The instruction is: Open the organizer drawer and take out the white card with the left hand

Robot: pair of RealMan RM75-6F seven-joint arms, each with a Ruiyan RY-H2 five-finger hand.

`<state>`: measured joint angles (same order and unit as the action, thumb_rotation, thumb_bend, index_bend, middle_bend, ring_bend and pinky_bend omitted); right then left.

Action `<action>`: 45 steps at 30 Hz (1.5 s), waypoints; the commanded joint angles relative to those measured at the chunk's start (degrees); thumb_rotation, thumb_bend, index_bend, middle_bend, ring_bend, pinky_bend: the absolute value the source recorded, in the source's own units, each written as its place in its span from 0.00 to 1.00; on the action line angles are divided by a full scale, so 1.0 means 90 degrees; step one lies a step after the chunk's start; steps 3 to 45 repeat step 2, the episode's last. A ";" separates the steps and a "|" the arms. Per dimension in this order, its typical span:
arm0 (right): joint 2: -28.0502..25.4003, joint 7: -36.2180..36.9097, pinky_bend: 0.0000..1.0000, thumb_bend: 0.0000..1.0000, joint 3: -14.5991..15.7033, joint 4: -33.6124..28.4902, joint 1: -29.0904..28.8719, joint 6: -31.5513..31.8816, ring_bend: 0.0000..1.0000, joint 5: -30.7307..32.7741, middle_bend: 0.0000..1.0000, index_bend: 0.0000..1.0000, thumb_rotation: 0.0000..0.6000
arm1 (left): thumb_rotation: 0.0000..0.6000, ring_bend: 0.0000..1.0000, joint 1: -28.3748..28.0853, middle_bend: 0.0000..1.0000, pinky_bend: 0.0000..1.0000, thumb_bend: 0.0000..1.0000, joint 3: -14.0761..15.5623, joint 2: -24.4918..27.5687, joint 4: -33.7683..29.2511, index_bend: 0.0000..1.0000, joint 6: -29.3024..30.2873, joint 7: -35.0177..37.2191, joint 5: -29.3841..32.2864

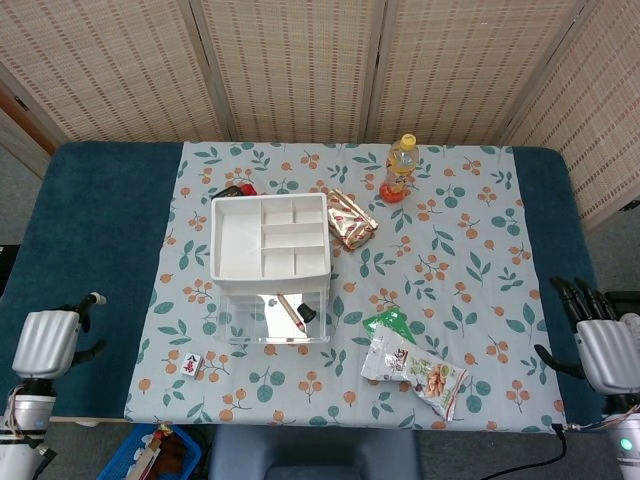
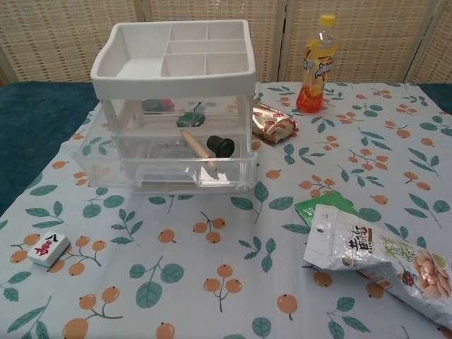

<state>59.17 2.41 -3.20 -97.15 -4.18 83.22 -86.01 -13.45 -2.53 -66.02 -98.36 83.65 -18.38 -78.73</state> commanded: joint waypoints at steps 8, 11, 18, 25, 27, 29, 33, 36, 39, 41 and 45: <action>0.0028 0.0009 0.09 0.22 0.0018 -0.0010 0.0044 0.0024 0.00 0.0048 0.09 0.00 1.00 | 1.00 0.61 0.0225 0.63 0.73 0.13 0.0075 -0.0050 -0.0138 0.34 0.0317 -0.0280 -0.0116; 0.0028 0.0009 0.09 0.22 0.0018 -0.0010 0.0044 0.0024 0.00 0.0048 0.09 0.00 1.00 | 1.00 0.61 0.0225 0.63 0.73 0.13 0.0075 -0.0050 -0.0138 0.34 0.0317 -0.0280 -0.0116; 0.0028 0.0009 0.09 0.22 0.0018 -0.0010 0.0044 0.0024 0.00 0.0048 0.09 0.00 1.00 | 1.00 0.61 0.0225 0.63 0.73 0.13 0.0075 -0.0050 -0.0138 0.34 0.0317 -0.0280 -0.0116; 0.0028 0.0009 0.09 0.22 0.0018 -0.0010 0.0044 0.0024 0.00 0.0048 0.09 0.00 1.00 | 1.00 0.61 0.0225 0.63 0.73 0.13 0.0075 -0.0050 -0.0138 0.34 0.0317 -0.0280 -0.0116; 0.0028 0.0009 0.09 0.22 0.0018 -0.0010 0.0044 0.0024 0.00 0.0048 0.09 0.00 1.00 | 1.00 0.61 0.0225 0.63 0.73 0.13 0.0075 -0.0050 -0.0138 0.34 0.0317 -0.0280 -0.0116; 0.0028 0.0009 0.09 0.22 0.0018 -0.0010 0.0044 0.0024 0.00 0.0048 0.09 0.00 1.00 | 1.00 0.61 0.0225 0.63 0.73 0.13 0.0075 -0.0050 -0.0138 0.34 0.0317 -0.0280 -0.0116; 0.0028 0.0009 0.09 0.22 0.0018 -0.0010 0.0044 0.0024 0.00 0.0048 0.09 0.00 1.00 | 1.00 0.61 0.0225 0.63 0.73 0.13 0.0075 -0.0050 -0.0138 0.34 0.0317 -0.0280 -0.0116; 0.0028 0.0009 0.09 0.22 0.0018 -0.0010 0.0044 0.0024 0.00 0.0048 0.09 0.00 1.00 | 1.00 0.61 0.0225 0.63 0.73 0.13 0.0075 -0.0050 -0.0138 0.34 0.0317 -0.0280 -0.0116; 0.0028 0.0009 0.09 0.22 0.0018 -0.0010 0.0044 0.0024 0.00 0.0048 0.09 0.00 1.00 | 1.00 0.61 0.0225 0.63 0.73 0.13 0.0075 -0.0050 -0.0138 0.34 0.0317 -0.0280 -0.0116; 0.0028 0.0009 0.09 0.22 0.0018 -0.0010 0.0044 0.0024 0.00 0.0048 0.09 0.00 1.00 | 1.00 0.61 0.0225 0.63 0.73 0.13 0.0075 -0.0050 -0.0138 0.34 0.0317 -0.0280 -0.0116; 0.0028 0.0009 0.09 0.22 0.0018 -0.0010 0.0044 0.0024 0.00 0.0048 0.09 0.00 1.00 | 1.00 0.61 0.0225 0.63 0.73 0.13 0.0075 -0.0050 -0.0138 0.34 0.0317 -0.0280 -0.0116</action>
